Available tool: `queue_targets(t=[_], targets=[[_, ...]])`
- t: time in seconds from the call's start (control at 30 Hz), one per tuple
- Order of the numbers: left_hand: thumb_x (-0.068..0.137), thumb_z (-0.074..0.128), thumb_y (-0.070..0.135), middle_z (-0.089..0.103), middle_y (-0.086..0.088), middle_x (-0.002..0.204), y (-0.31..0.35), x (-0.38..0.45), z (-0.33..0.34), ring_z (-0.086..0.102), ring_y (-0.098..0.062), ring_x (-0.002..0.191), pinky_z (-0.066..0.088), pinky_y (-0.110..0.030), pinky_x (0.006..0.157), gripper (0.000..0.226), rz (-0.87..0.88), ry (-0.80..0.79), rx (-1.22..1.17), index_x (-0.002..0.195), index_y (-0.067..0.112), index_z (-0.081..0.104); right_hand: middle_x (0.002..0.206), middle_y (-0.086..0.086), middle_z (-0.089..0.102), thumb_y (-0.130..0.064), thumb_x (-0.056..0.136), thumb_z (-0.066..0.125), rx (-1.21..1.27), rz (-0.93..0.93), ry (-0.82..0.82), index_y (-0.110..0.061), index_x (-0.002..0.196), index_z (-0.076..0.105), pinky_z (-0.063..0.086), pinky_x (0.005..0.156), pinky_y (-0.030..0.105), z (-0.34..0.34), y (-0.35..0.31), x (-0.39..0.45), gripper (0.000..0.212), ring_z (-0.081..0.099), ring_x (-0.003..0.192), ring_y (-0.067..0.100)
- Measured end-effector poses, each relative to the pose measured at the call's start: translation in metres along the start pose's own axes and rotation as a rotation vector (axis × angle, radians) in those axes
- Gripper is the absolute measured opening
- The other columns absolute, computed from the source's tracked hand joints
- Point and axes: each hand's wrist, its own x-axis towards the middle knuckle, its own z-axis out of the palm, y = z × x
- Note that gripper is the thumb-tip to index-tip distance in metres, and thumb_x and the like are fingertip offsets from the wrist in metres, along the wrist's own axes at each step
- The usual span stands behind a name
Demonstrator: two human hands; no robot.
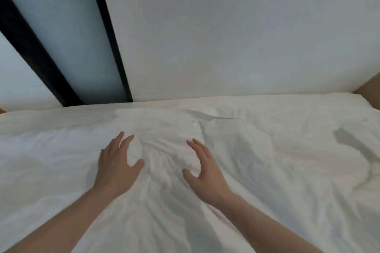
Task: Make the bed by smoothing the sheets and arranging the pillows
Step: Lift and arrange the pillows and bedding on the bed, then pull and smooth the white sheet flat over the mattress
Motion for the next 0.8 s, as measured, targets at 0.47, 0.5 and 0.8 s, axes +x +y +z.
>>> queue_targets(t=[0.47,0.5,0.8], targets=[[0.081,0.061,0.069,0.010,0.010,0.169,0.380,0.049,0.134,0.008,-0.018,0.156,0.009,-0.046,0.127,0.087,0.347,-0.275,0.092,0.156,0.039,0.028,0.166,0.002,0.026,-0.046,0.092,0.061,-0.359,0.472,0.312,-0.028,0.158,0.030,0.023,0.124,0.042,-0.303,0.306,-0.065,0.075,0.021,0.153,0.021],[0.076,0.058,0.076,0.008,0.010,0.169,0.393,0.054,0.153,0.007,-0.018,0.156,0.008,-0.048,0.127,0.093,0.316,-0.308,0.119,0.156,0.040,0.027,0.167,0.002,0.024,-0.053,0.092,0.056,-0.386,0.520,0.296,-0.029,0.159,0.027,0.023,0.123,0.046,-0.307,0.333,-0.067,0.077,0.021,0.154,0.024],[0.050,0.028,0.109,-0.032,0.014,0.164,0.418,0.104,0.320,-0.014,-0.024,0.157,-0.005,-0.067,0.119,0.137,0.158,-0.409,0.389,0.157,0.040,-0.021,0.171,-0.008,-0.011,-0.077,0.093,0.023,-0.497,0.702,0.261,-0.038,0.161,-0.007,0.000,0.124,0.060,-0.275,0.479,-0.096,0.085,-0.013,0.157,0.027]])
